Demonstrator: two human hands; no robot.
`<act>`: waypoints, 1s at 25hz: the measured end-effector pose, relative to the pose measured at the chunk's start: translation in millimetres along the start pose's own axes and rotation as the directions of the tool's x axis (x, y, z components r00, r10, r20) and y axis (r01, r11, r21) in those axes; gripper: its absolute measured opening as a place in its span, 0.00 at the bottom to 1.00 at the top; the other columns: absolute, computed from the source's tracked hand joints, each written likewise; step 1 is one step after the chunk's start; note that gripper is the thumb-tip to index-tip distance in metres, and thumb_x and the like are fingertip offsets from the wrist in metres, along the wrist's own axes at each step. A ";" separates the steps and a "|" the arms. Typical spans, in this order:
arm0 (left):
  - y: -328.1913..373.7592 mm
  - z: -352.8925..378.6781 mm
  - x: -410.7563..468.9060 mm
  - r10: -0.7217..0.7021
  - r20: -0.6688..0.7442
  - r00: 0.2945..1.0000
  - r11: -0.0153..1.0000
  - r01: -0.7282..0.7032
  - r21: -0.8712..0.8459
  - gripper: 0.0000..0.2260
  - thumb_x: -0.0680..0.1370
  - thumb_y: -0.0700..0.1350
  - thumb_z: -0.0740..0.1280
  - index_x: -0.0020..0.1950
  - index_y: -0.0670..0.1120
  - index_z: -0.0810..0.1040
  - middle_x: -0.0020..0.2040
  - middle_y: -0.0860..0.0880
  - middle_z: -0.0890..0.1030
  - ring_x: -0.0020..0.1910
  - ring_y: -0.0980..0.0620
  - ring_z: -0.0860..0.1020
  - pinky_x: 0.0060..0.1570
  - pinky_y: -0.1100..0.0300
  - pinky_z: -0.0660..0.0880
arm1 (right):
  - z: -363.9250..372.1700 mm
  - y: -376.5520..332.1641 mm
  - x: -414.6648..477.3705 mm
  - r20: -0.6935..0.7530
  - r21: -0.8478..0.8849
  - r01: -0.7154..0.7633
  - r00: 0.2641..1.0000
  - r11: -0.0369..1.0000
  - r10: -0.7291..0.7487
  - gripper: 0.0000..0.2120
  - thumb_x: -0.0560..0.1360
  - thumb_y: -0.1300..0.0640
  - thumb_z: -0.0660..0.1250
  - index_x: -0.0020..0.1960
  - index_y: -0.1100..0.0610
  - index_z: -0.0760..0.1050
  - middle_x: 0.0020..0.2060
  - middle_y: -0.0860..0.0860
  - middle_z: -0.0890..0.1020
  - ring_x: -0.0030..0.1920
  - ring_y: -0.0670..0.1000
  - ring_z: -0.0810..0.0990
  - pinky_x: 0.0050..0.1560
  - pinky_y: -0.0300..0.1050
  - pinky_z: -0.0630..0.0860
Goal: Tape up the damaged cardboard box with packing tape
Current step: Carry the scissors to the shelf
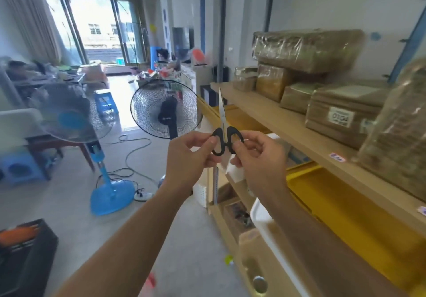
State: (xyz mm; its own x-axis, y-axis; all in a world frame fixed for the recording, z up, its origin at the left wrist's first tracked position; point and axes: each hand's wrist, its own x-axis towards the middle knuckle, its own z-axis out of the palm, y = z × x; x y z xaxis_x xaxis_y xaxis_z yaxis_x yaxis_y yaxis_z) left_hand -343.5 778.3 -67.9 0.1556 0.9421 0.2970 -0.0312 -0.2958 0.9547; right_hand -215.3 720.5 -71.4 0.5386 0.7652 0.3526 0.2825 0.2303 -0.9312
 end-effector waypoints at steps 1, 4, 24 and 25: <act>-6.9 -4.0 16.0 0.003 0.000 1.000 1.000 -0.003 0.000 0.06 0.79 0.40 0.72 0.44 0.49 0.83 0.34 0.51 0.85 0.31 0.51 0.85 0.31 0.65 0.79 | 11.3 4.5 11.5 -0.005 0.002 -0.005 1.000 1.000 0.005 0.08 0.78 0.54 0.70 0.55 0.54 0.81 0.40 0.48 0.85 0.34 0.46 0.84 0.41 0.45 0.83; -34.1 -21.0 71.8 0.019 0.008 1.000 1.000 -0.019 0.014 0.03 0.79 0.40 0.72 0.46 0.46 0.83 0.38 0.48 0.84 0.31 0.52 0.84 0.31 0.66 0.78 | 55.2 23.7 48.5 -0.005 -0.031 -0.034 0.999 0.999 0.033 0.08 0.77 0.52 0.71 0.56 0.51 0.80 0.42 0.47 0.86 0.36 0.47 0.85 0.46 0.50 0.84; -186.5 -47.9 407.7 0.077 0.031 0.997 0.994 -0.074 -0.078 0.04 0.80 0.38 0.68 0.47 0.42 0.83 0.35 0.45 0.82 0.28 0.52 0.79 0.30 0.61 0.77 | 256.4 133.5 315.9 -0.023 -0.007 -0.200 0.980 0.980 0.200 0.09 0.78 0.55 0.69 0.58 0.52 0.80 0.42 0.47 0.86 0.38 0.48 0.85 0.45 0.48 0.85; -190.7 -46.6 420.7 0.088 0.035 0.996 0.994 -0.085 -0.063 0.04 0.80 0.38 0.69 0.47 0.43 0.83 0.35 0.46 0.83 0.29 0.52 0.80 0.30 0.60 0.78 | 259.4 137.5 327.2 -0.021 -0.009 -0.203 0.979 0.979 0.202 0.09 0.78 0.55 0.69 0.58 0.52 0.80 0.42 0.47 0.86 0.38 0.48 0.85 0.45 0.48 0.85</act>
State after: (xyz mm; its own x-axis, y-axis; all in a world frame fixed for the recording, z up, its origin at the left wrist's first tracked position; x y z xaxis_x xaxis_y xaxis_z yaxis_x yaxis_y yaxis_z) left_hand -318.1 1238.5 -124.3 0.1865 0.9065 0.3788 -0.1065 -0.3647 0.9250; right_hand -206.2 1158.5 -108.0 0.6014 0.7830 0.1588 0.1750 0.0648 -0.9824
